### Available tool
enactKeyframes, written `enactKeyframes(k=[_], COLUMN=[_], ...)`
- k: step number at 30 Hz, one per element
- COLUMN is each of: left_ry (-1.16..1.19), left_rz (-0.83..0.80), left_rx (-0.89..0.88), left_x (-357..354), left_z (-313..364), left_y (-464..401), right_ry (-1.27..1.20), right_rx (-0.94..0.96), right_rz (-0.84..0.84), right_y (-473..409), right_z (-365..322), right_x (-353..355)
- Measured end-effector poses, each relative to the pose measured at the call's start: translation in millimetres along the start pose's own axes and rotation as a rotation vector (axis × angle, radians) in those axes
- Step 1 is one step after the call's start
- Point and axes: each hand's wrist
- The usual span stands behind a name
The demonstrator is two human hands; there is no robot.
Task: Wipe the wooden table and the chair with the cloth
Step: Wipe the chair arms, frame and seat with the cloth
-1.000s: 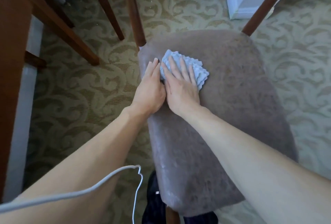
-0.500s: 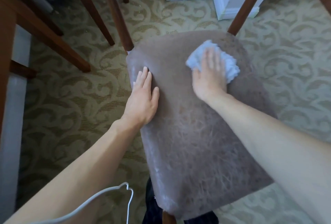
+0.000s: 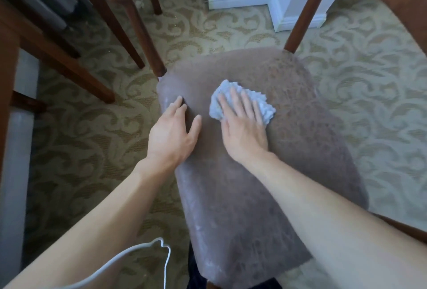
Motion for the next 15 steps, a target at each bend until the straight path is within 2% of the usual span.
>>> enactKeyframes(k=[4,6,8,11,13,15], left_ry=[-0.023,-0.017,0.014,0.041,0.039,0.050], left_rz=[-0.030,-0.035,-0.041,-0.069,-0.096,-0.105], left_rx=[-0.008,-0.011,0.001,0.017,0.003,0.000], left_x=[-8,-10,-11,-6,0,4], left_z=[-1,-1,2,3,3,2], left_y=[3,4,4,2,1,1], right_ry=[0.042,0.027,0.021,-0.017,-0.034,-0.037], right_rx=[-0.428,-0.533,-0.477,-0.213,-0.066,-0.020], right_rz=[0.001,-0.001,0.018,0.025,-0.013,-0.063], right_y=[-21,-26,-26,-15,-1,9], right_z=[106,113,82,5,-45,-76], right_x=[32,31,22,1,-12,-19])
Point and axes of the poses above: each hand's wrist, its own y-axis away from the middle knuckle, its own x-axis out of the back of the hand, z = x × y, and after that the axes turned 2 degrees about -y, right-handed
